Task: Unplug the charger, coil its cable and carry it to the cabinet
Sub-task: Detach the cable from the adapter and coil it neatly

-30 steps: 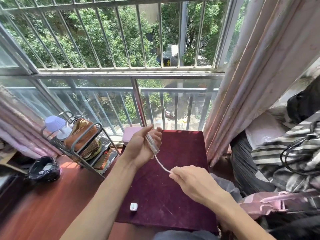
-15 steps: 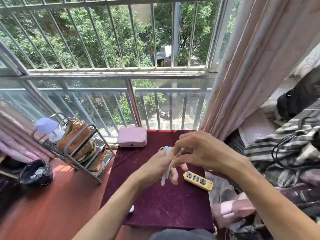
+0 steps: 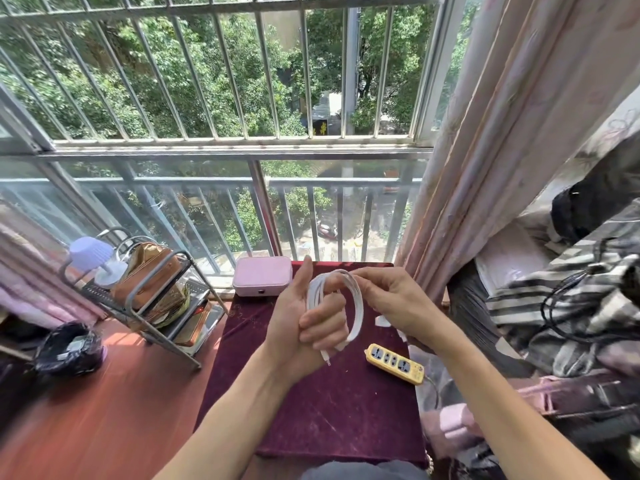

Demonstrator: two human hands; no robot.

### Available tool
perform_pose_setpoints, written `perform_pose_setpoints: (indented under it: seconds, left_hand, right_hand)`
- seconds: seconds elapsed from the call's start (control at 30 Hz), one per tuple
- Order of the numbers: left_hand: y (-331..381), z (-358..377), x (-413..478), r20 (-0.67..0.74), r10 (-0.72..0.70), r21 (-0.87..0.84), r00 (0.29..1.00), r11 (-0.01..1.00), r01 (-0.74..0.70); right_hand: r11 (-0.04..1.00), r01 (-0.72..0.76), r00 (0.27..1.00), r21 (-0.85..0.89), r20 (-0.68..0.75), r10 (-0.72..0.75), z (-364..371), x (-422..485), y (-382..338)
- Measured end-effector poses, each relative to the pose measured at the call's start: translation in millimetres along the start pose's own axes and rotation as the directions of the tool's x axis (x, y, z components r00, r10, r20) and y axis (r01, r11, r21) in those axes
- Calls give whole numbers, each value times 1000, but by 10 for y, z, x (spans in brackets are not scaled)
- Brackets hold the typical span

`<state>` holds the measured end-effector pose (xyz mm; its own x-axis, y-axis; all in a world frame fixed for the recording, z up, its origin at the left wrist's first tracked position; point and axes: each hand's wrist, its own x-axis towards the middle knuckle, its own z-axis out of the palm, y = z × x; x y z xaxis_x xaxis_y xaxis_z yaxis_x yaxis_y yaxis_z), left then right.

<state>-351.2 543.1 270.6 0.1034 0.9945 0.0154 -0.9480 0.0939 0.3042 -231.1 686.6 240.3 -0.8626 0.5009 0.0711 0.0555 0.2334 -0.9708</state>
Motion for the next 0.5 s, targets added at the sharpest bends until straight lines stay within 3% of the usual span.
perform_pose_setpoints:
  seconds: [0.17, 0.27, 0.5]
  left_hand:
    - [109, 5, 29, -94, 122, -142, 988, 981, -135]
    - [159, -4, 63, -207, 171, -146, 963, 968, -204]
    - [290, -33, 32, -393, 37, -126, 919, 988, -94]
  right_hand:
    - [991, -133, 990, 34, 58, 131, 154, -130, 3]
    - [966, -210, 977, 153, 71, 201, 213, -219, -7]
    - [908, -253, 963, 335, -3, 269, 119, -344, 94]
